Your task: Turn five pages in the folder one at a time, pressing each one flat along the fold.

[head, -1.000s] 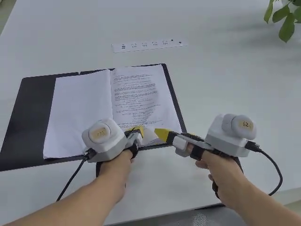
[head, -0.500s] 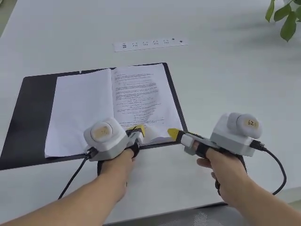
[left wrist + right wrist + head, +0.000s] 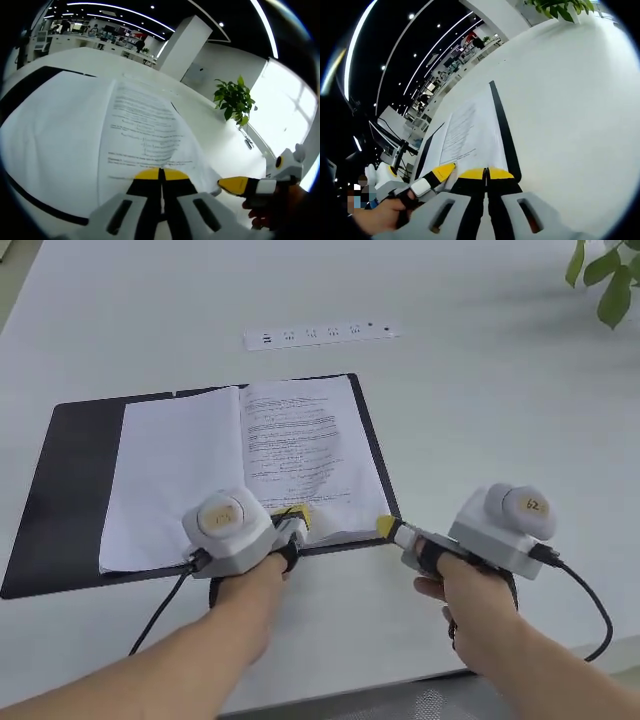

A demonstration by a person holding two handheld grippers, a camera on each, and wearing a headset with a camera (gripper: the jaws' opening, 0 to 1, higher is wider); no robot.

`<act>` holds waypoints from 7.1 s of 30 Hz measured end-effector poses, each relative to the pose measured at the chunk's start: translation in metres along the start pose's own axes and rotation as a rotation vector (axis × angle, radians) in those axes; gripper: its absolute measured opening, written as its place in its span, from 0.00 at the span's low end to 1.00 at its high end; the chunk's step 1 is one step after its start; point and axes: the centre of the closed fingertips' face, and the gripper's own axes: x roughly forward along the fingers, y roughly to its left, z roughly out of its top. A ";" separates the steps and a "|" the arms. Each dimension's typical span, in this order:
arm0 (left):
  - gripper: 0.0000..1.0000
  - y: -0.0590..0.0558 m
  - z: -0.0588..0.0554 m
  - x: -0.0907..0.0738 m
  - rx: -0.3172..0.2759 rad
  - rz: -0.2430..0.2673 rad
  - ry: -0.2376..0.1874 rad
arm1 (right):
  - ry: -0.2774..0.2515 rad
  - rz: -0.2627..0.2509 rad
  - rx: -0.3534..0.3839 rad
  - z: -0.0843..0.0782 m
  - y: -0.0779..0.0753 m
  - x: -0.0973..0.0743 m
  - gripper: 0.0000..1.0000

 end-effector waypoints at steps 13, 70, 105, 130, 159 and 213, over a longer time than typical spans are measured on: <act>0.06 0.010 0.019 -0.031 0.172 0.001 0.001 | -0.120 0.183 -0.122 0.038 0.068 -0.020 0.00; 0.20 0.176 0.073 -0.250 0.312 0.240 -0.095 | 0.318 0.355 -0.435 -0.174 0.253 0.144 0.00; 0.19 0.157 0.045 -0.144 0.390 0.172 0.057 | 0.182 0.367 -0.256 -0.058 0.208 0.103 0.00; 0.19 0.178 0.028 -0.136 0.441 0.251 0.056 | 0.240 0.253 0.251 0.002 0.163 0.178 0.00; 0.19 0.180 0.027 -0.135 0.441 0.250 0.036 | 0.096 0.178 0.488 0.062 0.154 0.254 0.00; 0.19 0.179 0.028 -0.136 0.440 0.250 0.032 | 0.418 0.307 0.530 -0.035 0.156 0.150 0.00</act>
